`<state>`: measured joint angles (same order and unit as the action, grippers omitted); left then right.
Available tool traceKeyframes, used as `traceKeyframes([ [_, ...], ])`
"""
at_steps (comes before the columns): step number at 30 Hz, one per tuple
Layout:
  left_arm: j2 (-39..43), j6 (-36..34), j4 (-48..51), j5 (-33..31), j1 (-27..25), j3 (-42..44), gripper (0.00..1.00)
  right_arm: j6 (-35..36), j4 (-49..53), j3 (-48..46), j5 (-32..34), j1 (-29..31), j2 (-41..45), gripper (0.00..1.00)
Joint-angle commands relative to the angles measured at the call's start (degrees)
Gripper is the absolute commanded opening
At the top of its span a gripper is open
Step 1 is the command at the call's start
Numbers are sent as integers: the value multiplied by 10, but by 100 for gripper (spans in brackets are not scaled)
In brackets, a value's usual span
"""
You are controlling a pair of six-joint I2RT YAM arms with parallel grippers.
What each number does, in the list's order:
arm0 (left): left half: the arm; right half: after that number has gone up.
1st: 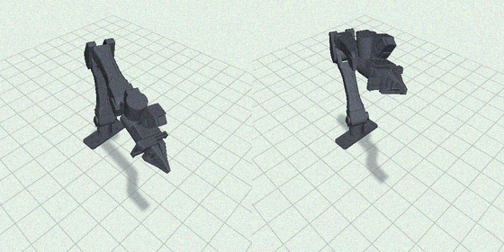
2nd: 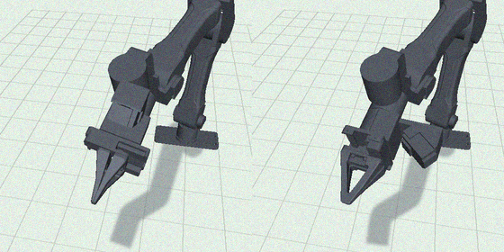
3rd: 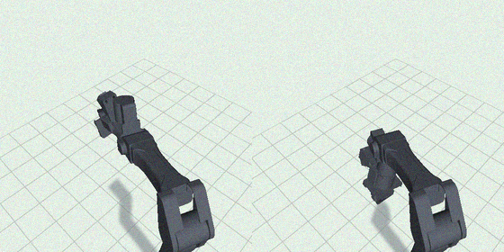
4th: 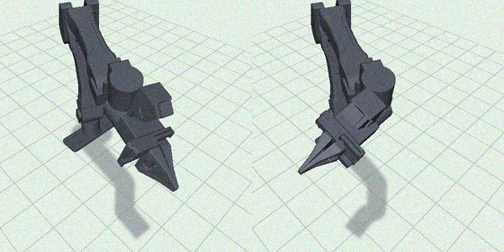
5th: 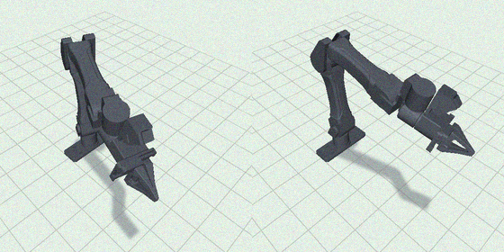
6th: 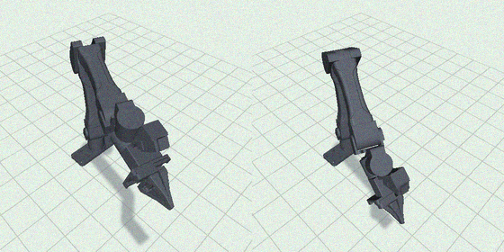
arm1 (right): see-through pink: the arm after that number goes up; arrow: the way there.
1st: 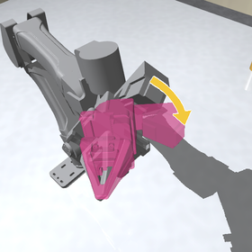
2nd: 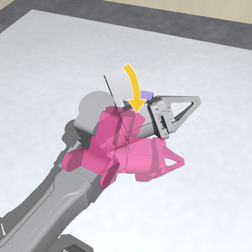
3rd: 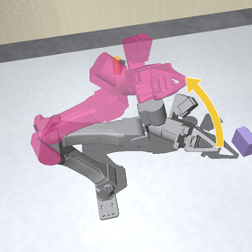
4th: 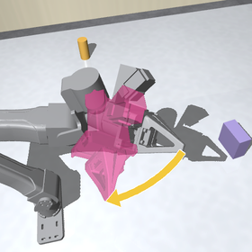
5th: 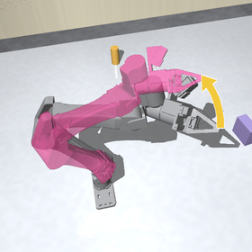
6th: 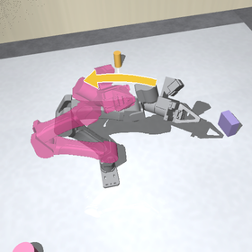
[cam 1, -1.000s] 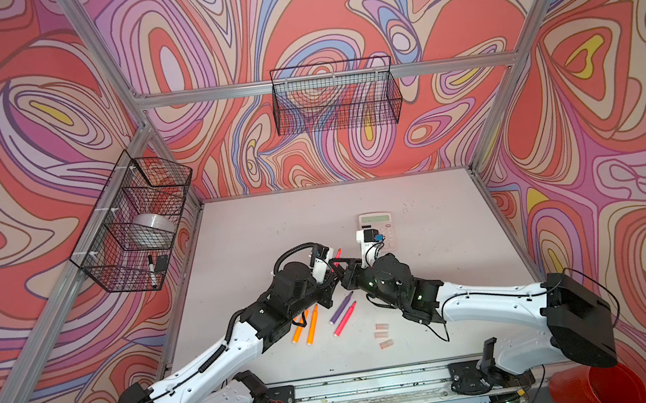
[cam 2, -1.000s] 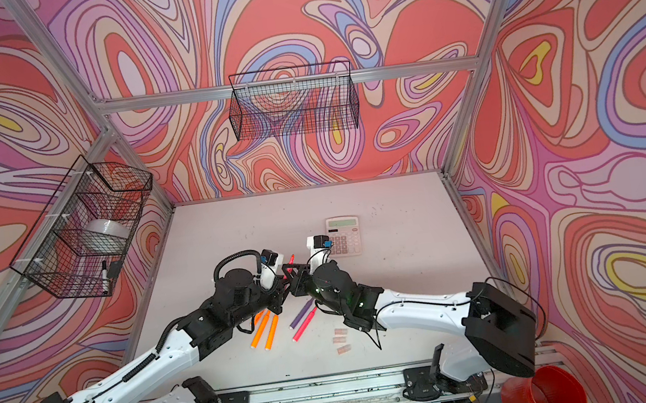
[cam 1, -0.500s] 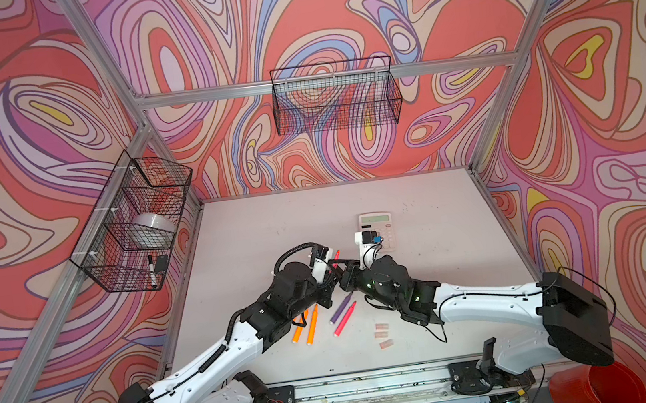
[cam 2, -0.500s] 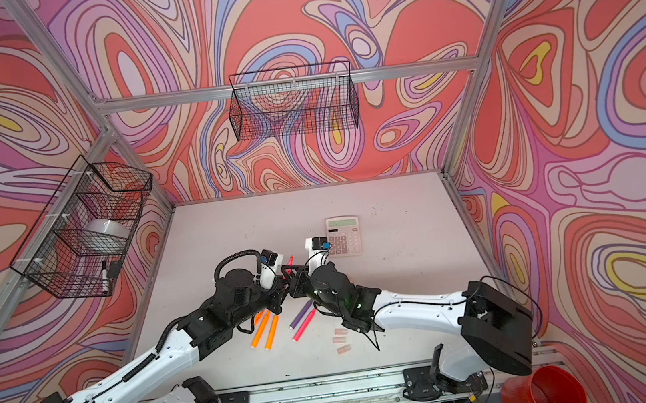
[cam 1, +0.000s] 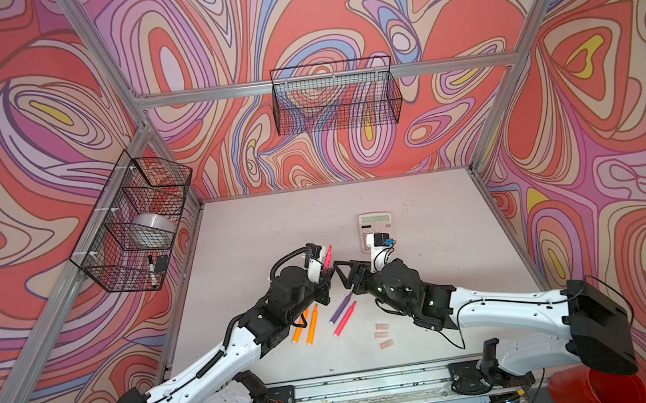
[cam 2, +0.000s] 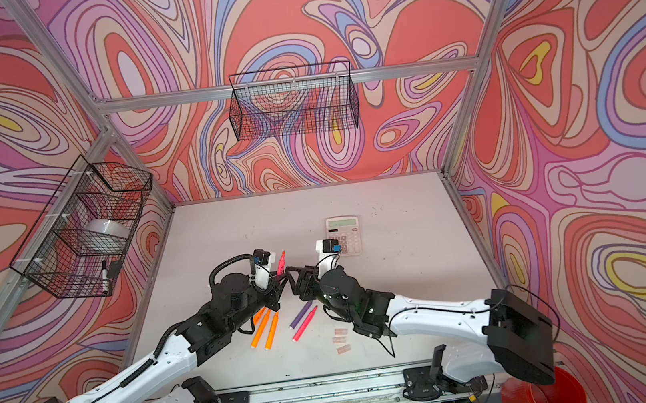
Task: Insert the pens into the pen caps
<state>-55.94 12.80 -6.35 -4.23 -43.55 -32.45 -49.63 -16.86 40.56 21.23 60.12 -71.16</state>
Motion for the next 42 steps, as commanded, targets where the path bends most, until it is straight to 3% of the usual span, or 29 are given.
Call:
traceKeyframes([
  [1,22,4,-75,-31,0,59,0,-13,94,-24,76,-6,38,68],
  [4,31,-17,-108,-11,0,86,0,-38,147,-34,74,-38,40,70],
  [7,28,-38,-102,-14,-1,86,0,-65,152,-58,-30,-125,24,65],
  [10,22,-54,-101,-34,0,85,0,-74,136,-84,-45,-151,21,63],
  [14,24,-83,-132,-44,1,85,0,-80,155,-76,-40,-152,-8,43],
  [17,12,-102,-160,-4,25,68,0,-99,160,-71,-42,-152,-42,26],
  [23,4,-104,-120,64,71,-1,0,-144,156,-78,-29,-153,-87,17],
  [26,21,-113,-94,93,71,13,0,-155,167,-73,-23,-152,-103,15],
  [29,49,-113,-96,75,71,47,0,-165,171,-78,-11,-153,-107,14],
  [34,60,-110,-85,100,71,45,0,-163,174,-81,7,-153,-112,21],
  [42,70,-102,-70,72,71,45,0,-166,133,-80,-1,-153,-149,21],
])
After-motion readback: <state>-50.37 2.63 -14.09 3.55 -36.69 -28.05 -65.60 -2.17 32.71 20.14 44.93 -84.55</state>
